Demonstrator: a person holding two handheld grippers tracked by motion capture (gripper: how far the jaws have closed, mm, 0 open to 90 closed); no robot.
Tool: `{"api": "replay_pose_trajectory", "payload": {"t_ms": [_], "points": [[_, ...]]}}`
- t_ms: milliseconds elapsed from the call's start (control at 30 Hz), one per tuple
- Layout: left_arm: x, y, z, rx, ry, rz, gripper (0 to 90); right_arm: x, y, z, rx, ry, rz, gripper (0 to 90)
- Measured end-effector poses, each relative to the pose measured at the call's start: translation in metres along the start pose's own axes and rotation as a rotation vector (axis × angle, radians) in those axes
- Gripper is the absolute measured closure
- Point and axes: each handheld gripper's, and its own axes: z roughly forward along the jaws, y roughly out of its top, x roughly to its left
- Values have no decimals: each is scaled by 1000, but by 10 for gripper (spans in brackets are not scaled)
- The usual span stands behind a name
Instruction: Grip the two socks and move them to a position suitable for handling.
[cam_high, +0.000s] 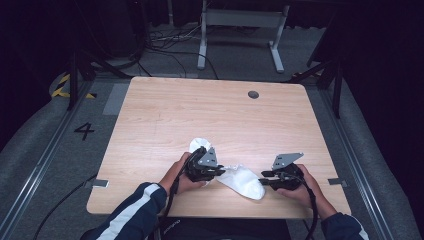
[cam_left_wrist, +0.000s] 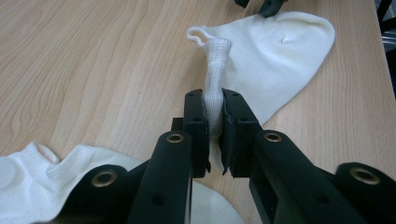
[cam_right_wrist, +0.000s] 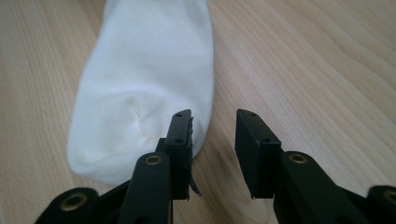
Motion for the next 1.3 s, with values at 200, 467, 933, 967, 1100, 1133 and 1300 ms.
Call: {"api": "replay_pose_trajectory", "payload": {"t_ms": [200,467,933,967,1100,1133,1300], "points": [[0,0,0,6,0,-1,821,8,3,3,-1,3,-25,676],[1,0,2,-7,16,3,847,2,-2,9,-2,72,7,865],[24,-4,-55,-69,135,-48,852,25,37,7,-156,101,-16,878],[24,-4,-55,-69,135,-48,851,25,37,7,-156,101,-16,878],[40,-15,-68,-54,195,-93,848,37,65,29,-165,105,-34,879],[45,-17,-70,-41,204,-96,846,40,71,34,-164,105,-39,879],[66,-31,-71,-18,257,-179,815,49,92,53,-167,127,-38,879]]}}
